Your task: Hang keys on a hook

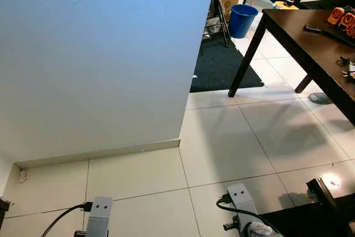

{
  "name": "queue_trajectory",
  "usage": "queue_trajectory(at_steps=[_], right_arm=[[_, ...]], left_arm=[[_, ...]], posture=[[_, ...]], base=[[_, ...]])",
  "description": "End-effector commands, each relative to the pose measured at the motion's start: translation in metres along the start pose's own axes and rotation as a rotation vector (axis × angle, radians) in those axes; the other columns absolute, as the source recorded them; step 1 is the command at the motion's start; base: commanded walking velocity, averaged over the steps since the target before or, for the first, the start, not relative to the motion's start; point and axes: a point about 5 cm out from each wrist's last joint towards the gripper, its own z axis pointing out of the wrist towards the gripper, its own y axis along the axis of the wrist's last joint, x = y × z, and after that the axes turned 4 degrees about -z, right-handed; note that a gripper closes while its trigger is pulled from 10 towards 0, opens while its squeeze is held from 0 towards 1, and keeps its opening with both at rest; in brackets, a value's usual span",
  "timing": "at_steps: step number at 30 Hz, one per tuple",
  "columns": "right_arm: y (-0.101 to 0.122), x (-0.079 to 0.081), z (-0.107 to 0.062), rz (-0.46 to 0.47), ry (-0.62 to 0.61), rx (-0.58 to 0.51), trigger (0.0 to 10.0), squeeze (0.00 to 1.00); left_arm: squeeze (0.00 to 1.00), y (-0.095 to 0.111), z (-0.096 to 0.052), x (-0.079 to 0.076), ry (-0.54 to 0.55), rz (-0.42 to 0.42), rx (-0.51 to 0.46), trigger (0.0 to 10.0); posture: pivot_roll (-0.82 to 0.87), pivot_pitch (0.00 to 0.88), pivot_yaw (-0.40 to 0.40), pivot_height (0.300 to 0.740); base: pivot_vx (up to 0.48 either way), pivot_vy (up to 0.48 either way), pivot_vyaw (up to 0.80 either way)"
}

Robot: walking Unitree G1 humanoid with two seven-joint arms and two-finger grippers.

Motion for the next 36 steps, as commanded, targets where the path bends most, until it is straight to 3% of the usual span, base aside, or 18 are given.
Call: queue_trajectory(at_steps=[1, 23, 25, 27, 28, 29, 36], right_arm=[[-0.0084, -0.0004, -0.0009, -0.009, -0.003, 0.029, 10.0, 0.0], [-0.0094, -0.0014, -0.0011, -0.004, -0.007, 0.031, 10.0, 0.0], [-0.0092, -0.0015, -0.0011, 0.004, -0.007, 0.028, 10.0, 0.01], [-0.0092, -0.0015, -0.0011, 0.004, -0.007, 0.028, 10.0, 0.01], [-0.0088, -0.0017, -0.0011, 0.011, -0.008, 0.025, 10.0, 0.8], [-0.0086, -0.002, -0.0011, 0.017, -0.012, 0.022, 10.0, 1.0], [-0.0083, -0.0024, -0.0011, 0.042, -0.014, 0.016, 10.0, 1.0]], left_arm=[[0.0, -0.0051, -0.0007, -0.0005, -0.008, 0.0, 0.026, 10.0], [0.0, -0.0005, 0.0001, -0.0045, -0.046, -0.041, 0.01, 10.0], [0.47, 0.0002, 0.0002, -0.0051, -0.049, -0.056, 0.007, 10.0], [0.47, 0.0002, 0.0002, -0.0051, -0.049, -0.056, 0.007, 10.0], [1.0, 0.0005, 0.0002, -0.0051, -0.049, -0.073, 0.006, 10.0], [1.0, 0.0011, 0.0004, -0.005, -0.049, -0.083, 0.005, 10.0], [1.0, 0.003, 0.0007, -0.0059, -0.056, -0.117, -0.002, 10.0]], posture=[[0.06, 0.0, -0.028, 0.74], [0.05, 0.0, -0.026, 0.74], [0.05, 0.0, -0.026, 0.74], [0.05, 0.0, -0.026, 0.74], [0.05, 0.0, -0.026, 0.74], [0.05, 0.0, -0.025, 0.74], [0.05, 0.001, -0.023, 0.74]], base=[[0.0, 0.0, 0.0], [0.0, 0.0, 0.0], [0.0, 0.0, 0.0], [0.0, 0.0, 0.0], [0.0, 0.0, 0.0], [0.0, 0.0, 0.0], [0.0, 0.0, 0.0]])
